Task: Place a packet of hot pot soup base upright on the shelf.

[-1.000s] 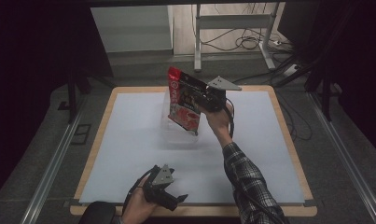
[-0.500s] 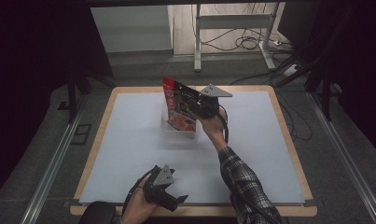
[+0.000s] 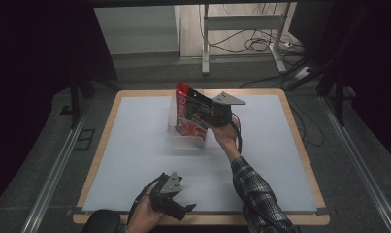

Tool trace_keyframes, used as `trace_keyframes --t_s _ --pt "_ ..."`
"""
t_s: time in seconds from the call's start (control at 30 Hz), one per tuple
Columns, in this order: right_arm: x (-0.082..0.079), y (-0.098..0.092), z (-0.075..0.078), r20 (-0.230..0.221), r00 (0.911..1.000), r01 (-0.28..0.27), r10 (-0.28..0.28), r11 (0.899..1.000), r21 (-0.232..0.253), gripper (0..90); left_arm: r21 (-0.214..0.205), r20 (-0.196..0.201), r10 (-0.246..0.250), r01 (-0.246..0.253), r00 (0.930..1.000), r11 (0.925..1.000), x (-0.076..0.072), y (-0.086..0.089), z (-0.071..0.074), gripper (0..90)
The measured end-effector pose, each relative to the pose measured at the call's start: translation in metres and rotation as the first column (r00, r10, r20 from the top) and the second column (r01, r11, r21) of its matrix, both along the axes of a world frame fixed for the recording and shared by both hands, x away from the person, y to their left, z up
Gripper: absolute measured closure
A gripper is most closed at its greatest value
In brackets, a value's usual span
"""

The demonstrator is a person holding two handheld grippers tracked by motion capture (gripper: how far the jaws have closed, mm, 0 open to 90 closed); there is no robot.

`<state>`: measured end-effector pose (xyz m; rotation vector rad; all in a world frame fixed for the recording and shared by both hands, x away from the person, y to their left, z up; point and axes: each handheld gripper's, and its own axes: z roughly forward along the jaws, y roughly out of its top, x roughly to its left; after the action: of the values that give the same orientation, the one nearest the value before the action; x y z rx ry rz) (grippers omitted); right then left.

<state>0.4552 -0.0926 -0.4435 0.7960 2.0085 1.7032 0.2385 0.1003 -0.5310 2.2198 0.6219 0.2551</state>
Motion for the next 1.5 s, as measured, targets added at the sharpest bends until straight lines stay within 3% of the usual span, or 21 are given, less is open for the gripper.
trace_keyframes --t_s 0.23,0.53,0.8,1.27,1.5 --pt "-0.001 -0.002 0.006 0.027 0.9996 0.012 -0.012 1.0 -0.01 43.5 0.002 -0.002 0.0 0.0 1.0 1.0 0.0 0.0 0.0 2.2" --pt "-0.003 -0.004 0.013 0.032 0.9995 0.003 -0.003 1.0 -0.011 30.7 0.001 -0.003 0.001 -0.001 1.0 1.0 0.0 -0.001 0.0 2.2" --pt "-0.008 -0.01 0.014 0.024 0.9997 -0.006 0.006 1.0 -0.009 25.6 0.01 0.0 -0.003 0.003 1.0 0.9999 0.0 -0.001 -0.001 2.2" --pt "-0.018 -0.011 0.019 0.041 0.9987 -0.027 0.029 0.998 -0.054 16.8 0.004 0.001 0.001 -0.001 1.0 1.0 0.0 -0.001 -0.001 2.2" --pt "-0.021 -0.014 0.021 0.043 0.9985 -0.032 0.034 0.999 -0.038 12.6 0.003 0.002 0.0 0.0 1.0 1.0 0.0 -0.001 -0.001 2.2"
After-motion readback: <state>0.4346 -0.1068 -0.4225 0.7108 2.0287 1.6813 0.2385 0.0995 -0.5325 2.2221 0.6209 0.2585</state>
